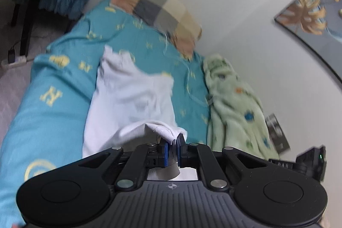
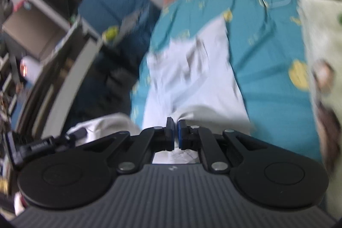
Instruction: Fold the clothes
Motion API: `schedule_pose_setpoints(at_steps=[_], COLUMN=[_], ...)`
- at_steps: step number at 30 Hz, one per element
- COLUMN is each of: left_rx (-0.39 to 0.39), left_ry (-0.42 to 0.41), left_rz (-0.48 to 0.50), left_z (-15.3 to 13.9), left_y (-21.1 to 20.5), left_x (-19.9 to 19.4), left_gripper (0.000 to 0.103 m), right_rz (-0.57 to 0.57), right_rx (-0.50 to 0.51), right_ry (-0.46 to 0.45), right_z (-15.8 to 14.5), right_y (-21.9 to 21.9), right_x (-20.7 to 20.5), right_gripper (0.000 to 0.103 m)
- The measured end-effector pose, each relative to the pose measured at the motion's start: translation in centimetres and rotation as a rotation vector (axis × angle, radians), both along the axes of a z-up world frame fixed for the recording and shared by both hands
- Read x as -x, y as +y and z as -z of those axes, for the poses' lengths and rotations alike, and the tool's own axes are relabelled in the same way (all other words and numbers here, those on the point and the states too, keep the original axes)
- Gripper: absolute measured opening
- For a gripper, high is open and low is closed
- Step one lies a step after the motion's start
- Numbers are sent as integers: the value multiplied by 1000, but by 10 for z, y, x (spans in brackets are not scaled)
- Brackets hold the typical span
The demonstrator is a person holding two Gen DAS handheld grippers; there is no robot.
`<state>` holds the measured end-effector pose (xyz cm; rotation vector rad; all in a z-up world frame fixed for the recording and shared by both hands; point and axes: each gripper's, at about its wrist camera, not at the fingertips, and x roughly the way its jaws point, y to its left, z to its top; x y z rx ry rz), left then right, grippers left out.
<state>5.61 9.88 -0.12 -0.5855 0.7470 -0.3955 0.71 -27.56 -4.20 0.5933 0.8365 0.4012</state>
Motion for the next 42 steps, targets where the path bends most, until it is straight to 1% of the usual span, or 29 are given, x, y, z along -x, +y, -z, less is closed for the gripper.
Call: schedule_pose_setpoints(at_steps=[3,6,8,12,14,16,17,19,20,21,22,23,24,25,27,29,31,33,35,36,38,40,42], left_rx=[-36,-96,-138,-189,-227,-242,-248,-260,-263,-270,-271,-272,-273,-278,-295,-313,-307,-276,-227,-202,-106,5,82], left_ry=[-11,14,33,98,128,164,175,197,199,198,193,187,181,172,150,119,107,106,112,114,173,256,328], left_rz=[-43,-54,-56,-46,-39,-34,-32,-28,-22,-18,-14,-9,-5,-4,-7,-14,-20,-36,-72,-91,-142,-171,-183], left_z=[12,38,61,110,130,149,153,160,160,158,155,151,148,142,130,115,101,87,77,72,74,86,100], left_y=[-16,-31,-39,-45,-49,-50,-50,-52,-53,-55,-56,-58,-59,-61,-64,-64,-59,-49,-36,-30,-14,-1,5], left_x=[-51,-99,-126,-172,-189,-201,-206,-213,-215,-215,-213,-211,-210,-205,-192,-173,-151,-126,-96,-81,-54,-32,-16], left_gripper=[8,8,8,8,9,8,9,15,21,28,33,43,52,57,75,82,83,85,89,89,90,90,90], right_rz=[46,64,68,65,64,68,70,84,88,90,87,83,79,81,90,87,87,94,105,114,147,190,233], right_rx=[-2,19,49,112,128,129,124,92,84,81,82,90,96,96,87,76,70,75,70,57,2,-77,-157], right_ry=[-23,-6,3,30,53,84,95,96,95,94,92,85,73,54,10,-2,2,-3,-4,4,52,115,183], right_z=[9,31,50,96,121,143,152,160,159,158,155,150,146,140,126,112,97,82,68,63,60,63,71], right_y=[14,25,32,40,41,41,41,38,37,37,38,40,40,41,41,39,37,34,28,25,16,5,-4], right_x=[-47,-91,-119,-165,-181,-191,-194,-193,-193,-192,-191,-189,-187,-182,-169,-157,-142,-123,-101,-90,-68,-48,-28], right_gripper=[7,7,7,7,7,7,8,8,9,10,12,16,34,56,72,72,72,72,72,72,72,73,73])
